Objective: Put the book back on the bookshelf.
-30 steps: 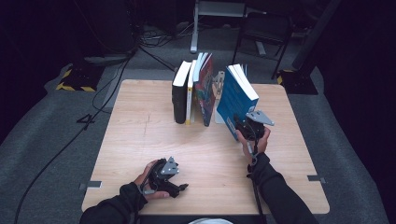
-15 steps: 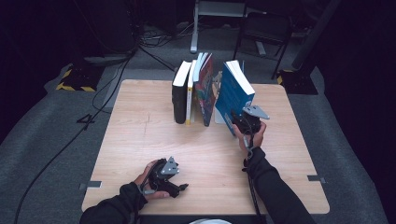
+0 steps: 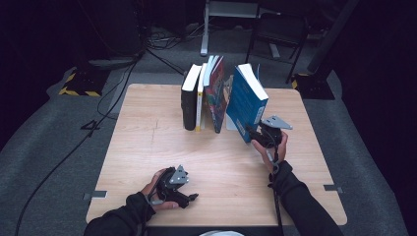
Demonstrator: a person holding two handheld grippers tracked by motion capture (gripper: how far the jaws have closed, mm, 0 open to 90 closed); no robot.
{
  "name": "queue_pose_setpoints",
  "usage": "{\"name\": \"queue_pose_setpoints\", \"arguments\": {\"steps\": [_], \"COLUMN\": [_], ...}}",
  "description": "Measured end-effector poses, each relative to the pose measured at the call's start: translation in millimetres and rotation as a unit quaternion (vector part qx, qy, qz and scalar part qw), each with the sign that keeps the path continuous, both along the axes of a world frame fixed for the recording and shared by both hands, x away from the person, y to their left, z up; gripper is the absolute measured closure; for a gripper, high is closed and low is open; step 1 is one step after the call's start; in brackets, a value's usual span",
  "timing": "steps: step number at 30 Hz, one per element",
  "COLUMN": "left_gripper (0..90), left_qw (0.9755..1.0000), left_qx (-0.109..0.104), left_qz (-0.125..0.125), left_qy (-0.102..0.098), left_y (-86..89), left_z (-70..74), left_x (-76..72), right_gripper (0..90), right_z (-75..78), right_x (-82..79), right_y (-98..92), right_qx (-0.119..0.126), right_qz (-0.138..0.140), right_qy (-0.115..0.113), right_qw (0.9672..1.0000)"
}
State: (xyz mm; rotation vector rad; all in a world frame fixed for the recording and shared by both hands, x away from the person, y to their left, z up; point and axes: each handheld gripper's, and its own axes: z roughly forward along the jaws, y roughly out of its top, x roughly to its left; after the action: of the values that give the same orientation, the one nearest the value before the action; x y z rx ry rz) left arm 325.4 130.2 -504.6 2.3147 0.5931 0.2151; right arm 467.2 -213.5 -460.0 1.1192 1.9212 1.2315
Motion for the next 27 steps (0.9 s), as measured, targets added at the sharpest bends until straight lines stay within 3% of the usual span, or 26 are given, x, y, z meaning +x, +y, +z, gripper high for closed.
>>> {"name": "queue_pose_setpoints", "arguments": {"steps": [3,4,6,9,12,17,27], "left_gripper": [14.9,14.8,14.9,14.9,14.9,14.9,14.8], "left_qw": [1.0,1.0,1.0,1.0,1.0,1.0,1.0], "left_qx": [0.0,0.0,0.0,0.0,0.0,0.0,0.0], "left_qz": [0.0,0.0,0.0,0.001,0.001,0.0,-0.002], "left_qy": [0.0,0.0,-0.001,0.0,0.0,0.0,0.0], "left_y": [0.0,0.0,0.0,0.0,0.0,0.0,-0.3], "left_z": [0.0,0.0,0.0,0.0,0.0,0.0,0.0], "left_x": [0.0,0.0,-0.1,-0.1,-0.2,0.0,0.5], "right_gripper": [44.7,44.6,47.1,48.1,56.0,56.9,61.3], "right_z": [-3.4,-6.2,-11.1,-13.7,-11.7,-10.9,-9.8], "right_x": [-3.4,-5.5,-7.9,-8.5,-7.6,-0.8,6.0], "right_y": [-4.5,-7.5,-9.8,-16.6,-12.1,-8.3,6.1], "right_qx": [-0.014,-0.013,-0.039,-0.025,-0.034,-0.021,-0.019], "right_qz": [0.01,0.032,0.037,0.041,0.048,0.053,0.004], "right_qy": [0.004,0.011,0.018,0.02,0.004,0.003,0.009], "right_qw": [0.9998,0.9993,0.9984,0.9986,0.9983,0.9983,0.9998]}}
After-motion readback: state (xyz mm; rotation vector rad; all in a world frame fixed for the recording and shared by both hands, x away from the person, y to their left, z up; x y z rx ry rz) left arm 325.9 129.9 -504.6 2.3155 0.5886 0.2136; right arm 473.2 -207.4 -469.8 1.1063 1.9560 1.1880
